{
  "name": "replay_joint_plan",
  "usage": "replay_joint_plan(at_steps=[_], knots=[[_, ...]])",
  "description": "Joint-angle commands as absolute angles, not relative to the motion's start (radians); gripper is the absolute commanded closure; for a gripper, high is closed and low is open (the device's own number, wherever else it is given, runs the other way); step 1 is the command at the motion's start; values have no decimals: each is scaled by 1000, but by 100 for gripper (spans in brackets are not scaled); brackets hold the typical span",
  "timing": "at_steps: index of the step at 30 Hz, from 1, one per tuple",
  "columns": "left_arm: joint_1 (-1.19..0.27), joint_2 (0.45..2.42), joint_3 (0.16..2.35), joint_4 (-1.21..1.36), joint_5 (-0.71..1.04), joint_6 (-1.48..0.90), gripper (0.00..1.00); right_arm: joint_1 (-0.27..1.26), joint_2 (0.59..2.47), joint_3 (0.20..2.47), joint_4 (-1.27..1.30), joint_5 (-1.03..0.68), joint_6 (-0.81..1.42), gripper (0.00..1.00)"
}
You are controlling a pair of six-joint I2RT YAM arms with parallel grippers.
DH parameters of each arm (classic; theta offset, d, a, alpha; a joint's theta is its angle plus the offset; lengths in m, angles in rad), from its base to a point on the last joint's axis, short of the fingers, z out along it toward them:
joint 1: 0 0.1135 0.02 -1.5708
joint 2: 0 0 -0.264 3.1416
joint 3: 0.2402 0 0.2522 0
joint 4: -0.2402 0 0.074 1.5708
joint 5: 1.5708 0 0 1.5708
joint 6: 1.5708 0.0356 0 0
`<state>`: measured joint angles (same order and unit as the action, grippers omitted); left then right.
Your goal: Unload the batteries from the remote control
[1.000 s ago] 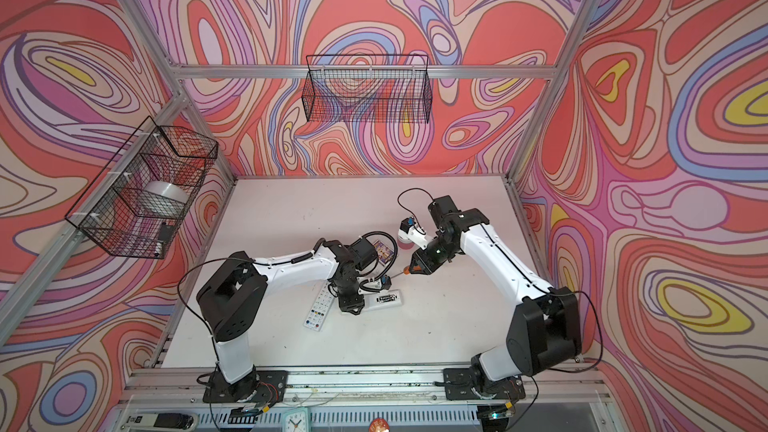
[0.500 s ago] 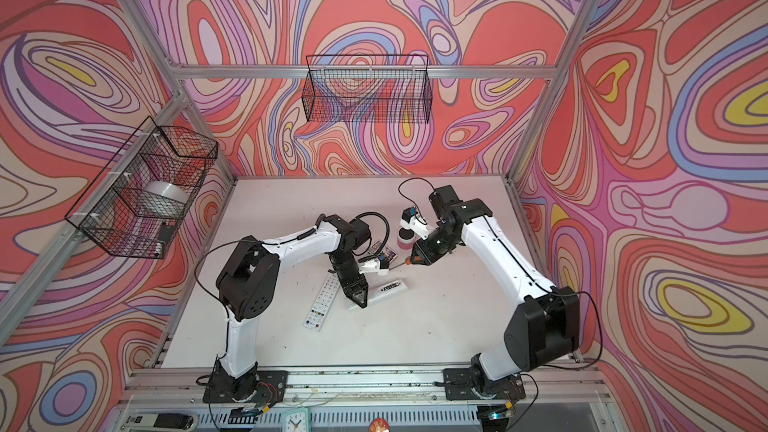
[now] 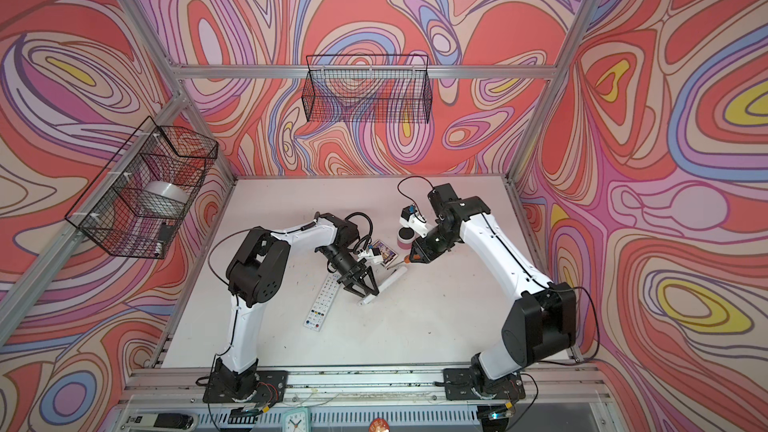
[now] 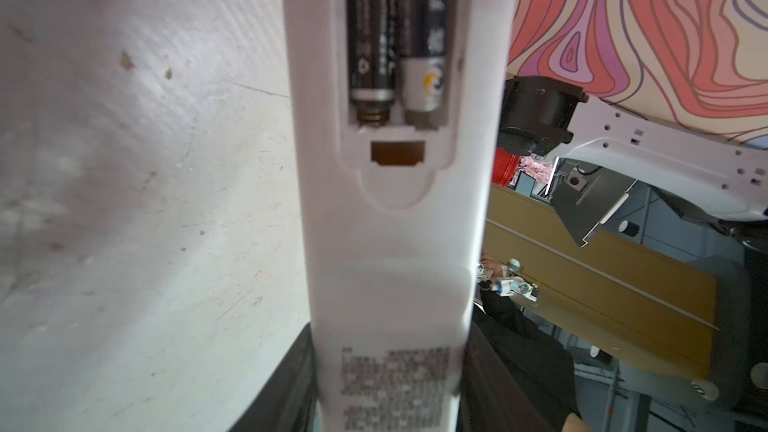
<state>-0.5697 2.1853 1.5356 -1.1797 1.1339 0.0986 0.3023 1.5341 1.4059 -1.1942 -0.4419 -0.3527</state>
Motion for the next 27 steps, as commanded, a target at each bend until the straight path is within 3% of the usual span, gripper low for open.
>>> replay_joint_plan(at_steps=[1,16,18,23,27], knots=[[-559,2220,1533,-1199,1162,54,94,299,1538,1425,-1189,-463,-344,100],[-542,2243,1564,-1198,1208,53,94,299,1529,1419,-1242,-464,-295,100],[-543,2239,1593,-1244,1081,98,94,299,1521,1412,-1226,-470,-290,100],[-546,2212,1583,-1268,577,137,95,299,1513,1372,-1188,-504,-260,100],[-552,2155,1528,-1177,464,128,96,299,1488,1329,-1127,-523,-199,100]])
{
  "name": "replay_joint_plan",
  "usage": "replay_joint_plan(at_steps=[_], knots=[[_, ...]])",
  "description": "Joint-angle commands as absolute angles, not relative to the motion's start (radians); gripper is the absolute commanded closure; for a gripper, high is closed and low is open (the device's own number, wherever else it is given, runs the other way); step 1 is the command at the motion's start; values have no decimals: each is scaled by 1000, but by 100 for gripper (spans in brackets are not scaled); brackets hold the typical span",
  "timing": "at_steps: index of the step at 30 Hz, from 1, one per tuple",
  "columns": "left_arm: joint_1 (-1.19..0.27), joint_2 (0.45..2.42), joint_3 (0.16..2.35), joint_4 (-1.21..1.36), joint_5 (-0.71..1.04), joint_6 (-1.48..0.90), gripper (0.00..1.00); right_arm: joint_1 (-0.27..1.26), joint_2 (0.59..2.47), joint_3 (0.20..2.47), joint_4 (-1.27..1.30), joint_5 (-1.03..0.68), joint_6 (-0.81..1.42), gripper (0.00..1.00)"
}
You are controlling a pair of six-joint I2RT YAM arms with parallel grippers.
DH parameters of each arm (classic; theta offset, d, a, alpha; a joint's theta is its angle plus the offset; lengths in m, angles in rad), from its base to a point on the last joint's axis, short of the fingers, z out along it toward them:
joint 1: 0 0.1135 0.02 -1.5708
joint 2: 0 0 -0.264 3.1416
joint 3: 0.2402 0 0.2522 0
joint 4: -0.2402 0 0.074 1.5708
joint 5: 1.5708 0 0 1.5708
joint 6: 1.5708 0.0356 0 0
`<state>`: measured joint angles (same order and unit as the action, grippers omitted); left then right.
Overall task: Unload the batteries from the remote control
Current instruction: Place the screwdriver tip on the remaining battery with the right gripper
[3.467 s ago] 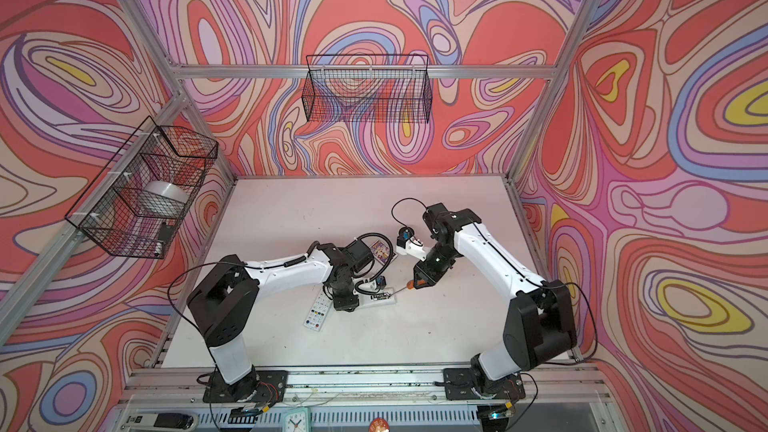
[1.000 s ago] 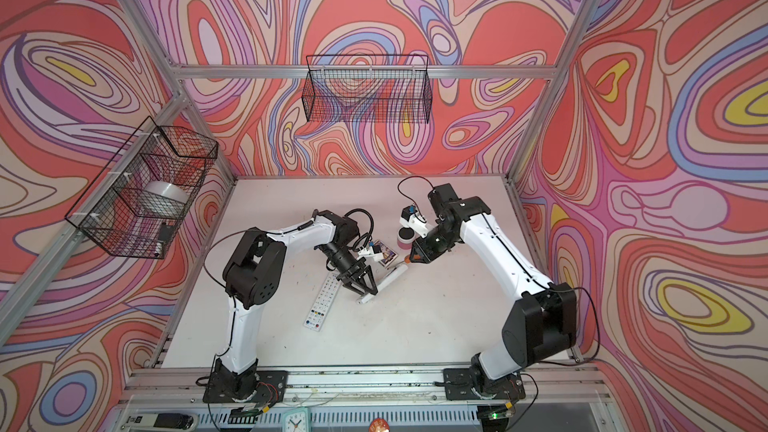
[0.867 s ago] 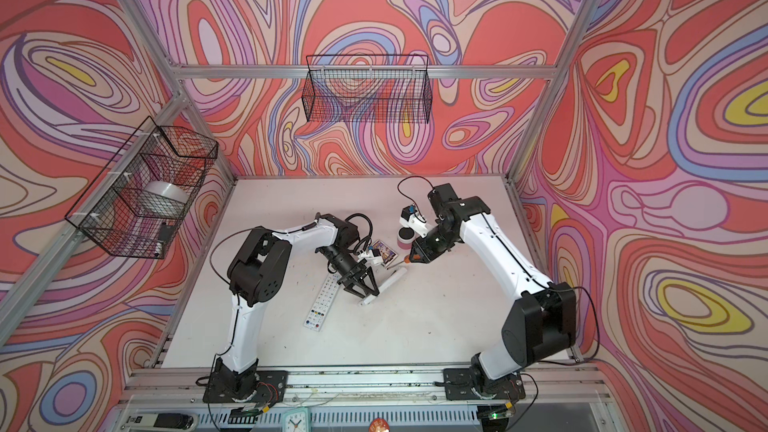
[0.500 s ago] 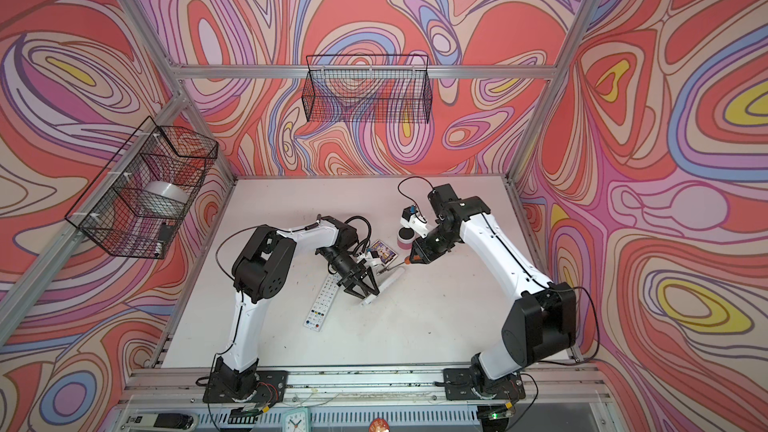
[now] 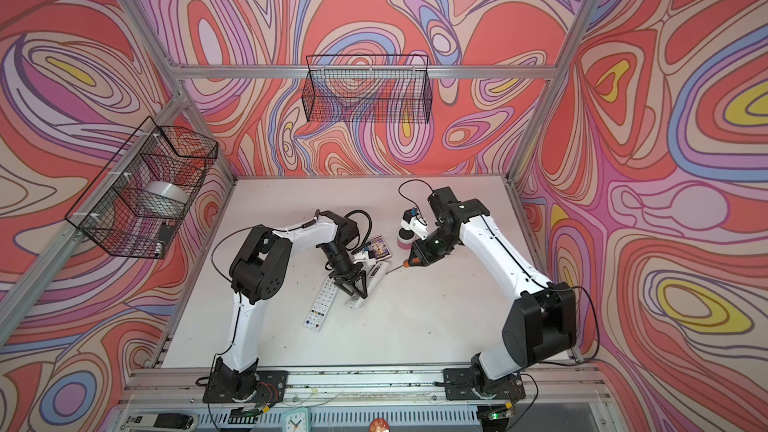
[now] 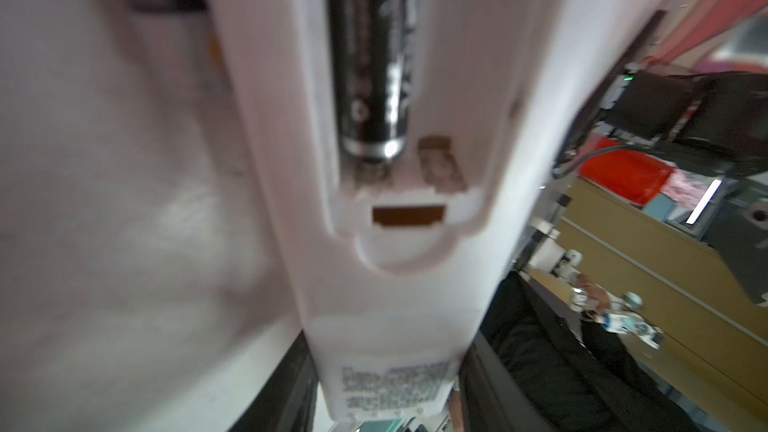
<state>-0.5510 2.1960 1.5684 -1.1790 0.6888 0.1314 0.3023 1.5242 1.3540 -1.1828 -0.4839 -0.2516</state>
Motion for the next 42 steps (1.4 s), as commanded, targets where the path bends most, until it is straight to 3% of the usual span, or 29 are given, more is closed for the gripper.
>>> replay_joint_plan(at_steps=[1,6,14,27,42], knots=[[-563,2142,1517,-1156,446,136,96,299,1484,1317,-1114,-534,-184,100],[-651,2118,1511,-1101,346,157,96,299,1450,1266,-1042,-569,-123,100],[-743,2124,1509,-1036,351,116,96,299,1412,1190,-969,-582,-68,100],[-752,2114,1519,-1043,371,111,90,299,1370,1114,-959,-555,-67,100],[-752,2118,1520,-1052,353,111,90,299,1473,1155,-989,-508,-95,100]])
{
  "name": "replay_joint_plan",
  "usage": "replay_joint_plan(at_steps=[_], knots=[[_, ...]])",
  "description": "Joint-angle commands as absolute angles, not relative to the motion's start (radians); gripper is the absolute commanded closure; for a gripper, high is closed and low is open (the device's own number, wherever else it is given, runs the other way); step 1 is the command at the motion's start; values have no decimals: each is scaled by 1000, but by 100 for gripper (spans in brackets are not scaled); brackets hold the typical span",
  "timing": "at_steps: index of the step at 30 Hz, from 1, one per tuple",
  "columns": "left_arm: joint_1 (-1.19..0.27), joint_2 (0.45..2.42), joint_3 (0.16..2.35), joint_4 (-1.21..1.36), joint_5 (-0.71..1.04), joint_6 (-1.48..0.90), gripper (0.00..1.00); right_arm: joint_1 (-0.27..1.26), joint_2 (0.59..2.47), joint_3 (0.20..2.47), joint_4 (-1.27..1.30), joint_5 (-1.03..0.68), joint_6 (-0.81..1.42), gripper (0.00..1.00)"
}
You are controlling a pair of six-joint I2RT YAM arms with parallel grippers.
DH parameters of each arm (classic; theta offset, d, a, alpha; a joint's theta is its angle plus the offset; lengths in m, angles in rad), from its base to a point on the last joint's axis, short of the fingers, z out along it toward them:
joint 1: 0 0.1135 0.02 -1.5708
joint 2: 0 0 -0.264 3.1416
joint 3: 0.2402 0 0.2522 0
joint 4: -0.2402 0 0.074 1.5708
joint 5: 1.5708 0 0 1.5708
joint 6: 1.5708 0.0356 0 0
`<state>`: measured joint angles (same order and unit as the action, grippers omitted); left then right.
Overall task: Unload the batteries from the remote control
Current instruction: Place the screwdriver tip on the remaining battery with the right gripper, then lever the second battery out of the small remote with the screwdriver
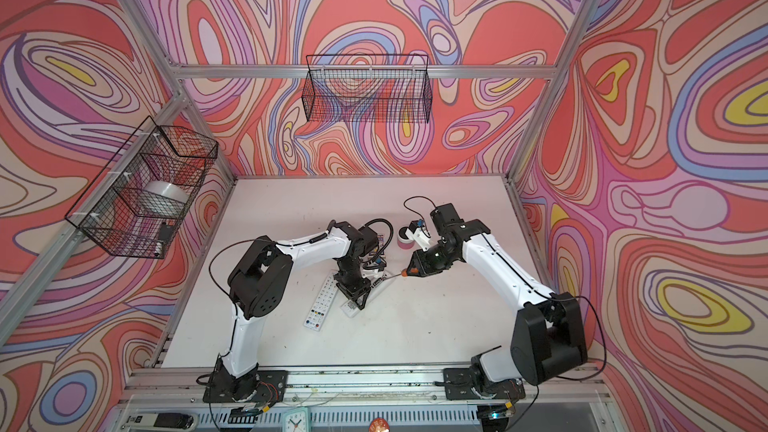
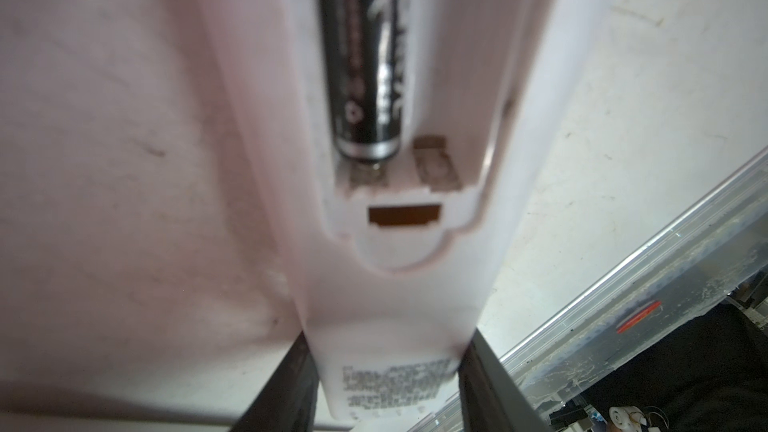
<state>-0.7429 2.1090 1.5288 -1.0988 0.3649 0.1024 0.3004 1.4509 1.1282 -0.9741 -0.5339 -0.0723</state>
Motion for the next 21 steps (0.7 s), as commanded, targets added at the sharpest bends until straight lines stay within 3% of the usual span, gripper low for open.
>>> replay_joint_plan(at_steps=[1,11,21], knots=[[-752,2120,1522,-1054,352,111,90,299,1484,1162,-998,-504,-100,100],[-753,2121,1545,-1052,336,109,89,311,1586,1255,-1068,-475,-144,100],[-752,2120,1546,-1025,398,98,75,322,1520,1104,-953,-517,-75,100]])
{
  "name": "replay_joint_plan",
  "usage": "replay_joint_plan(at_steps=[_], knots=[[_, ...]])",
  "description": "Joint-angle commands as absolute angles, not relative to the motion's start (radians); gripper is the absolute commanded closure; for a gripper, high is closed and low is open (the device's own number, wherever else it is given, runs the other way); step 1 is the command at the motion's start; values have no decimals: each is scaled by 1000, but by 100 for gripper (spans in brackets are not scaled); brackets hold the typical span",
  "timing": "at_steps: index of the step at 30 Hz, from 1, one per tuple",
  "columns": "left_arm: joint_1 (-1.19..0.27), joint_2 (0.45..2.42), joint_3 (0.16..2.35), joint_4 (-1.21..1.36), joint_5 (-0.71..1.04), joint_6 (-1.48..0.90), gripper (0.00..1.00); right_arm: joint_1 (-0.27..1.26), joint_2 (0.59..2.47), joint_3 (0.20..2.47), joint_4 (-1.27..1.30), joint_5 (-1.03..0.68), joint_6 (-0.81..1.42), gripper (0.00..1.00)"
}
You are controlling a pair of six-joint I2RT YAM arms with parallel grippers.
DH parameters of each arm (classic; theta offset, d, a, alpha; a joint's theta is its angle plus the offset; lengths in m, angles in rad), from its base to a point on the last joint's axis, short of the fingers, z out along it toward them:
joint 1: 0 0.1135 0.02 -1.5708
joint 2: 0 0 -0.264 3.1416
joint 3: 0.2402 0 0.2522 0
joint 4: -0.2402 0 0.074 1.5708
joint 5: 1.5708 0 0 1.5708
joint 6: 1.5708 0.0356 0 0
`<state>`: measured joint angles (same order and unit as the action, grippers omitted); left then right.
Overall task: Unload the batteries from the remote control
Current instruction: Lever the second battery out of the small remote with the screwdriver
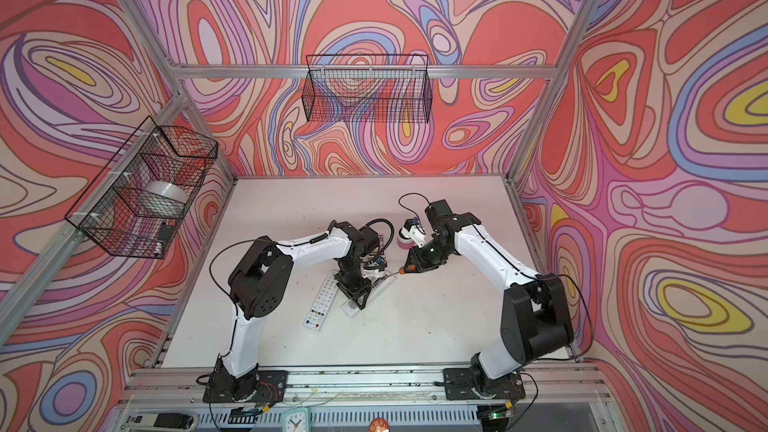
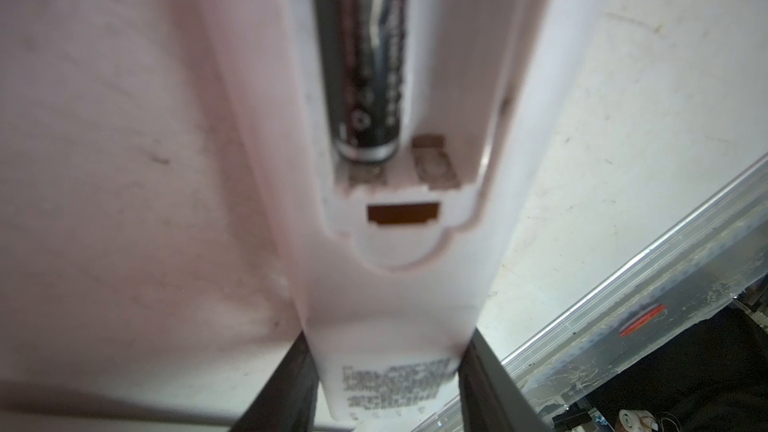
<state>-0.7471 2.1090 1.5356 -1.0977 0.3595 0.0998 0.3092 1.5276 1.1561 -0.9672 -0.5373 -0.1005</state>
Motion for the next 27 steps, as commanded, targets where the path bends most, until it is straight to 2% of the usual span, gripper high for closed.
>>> replay_joint_plan(at_steps=[1,6,11,14,27], knots=[[-752,2119,1548,-1025,399,98,74,321,1516,1105,-953,-515,-70,100],[-747,2108,1556,-1026,413,100,63,322,1513,1106,-948,-544,-70,100],[-725,2091,1543,-1004,464,92,57,324,1476,1057,-859,-691,-29,100],[-707,2076,1523,-983,487,83,54,327,1481,1062,-862,-711,-20,100],[-672,2055,1506,-1008,457,133,52,328,1522,1169,-951,-545,-28,100]])
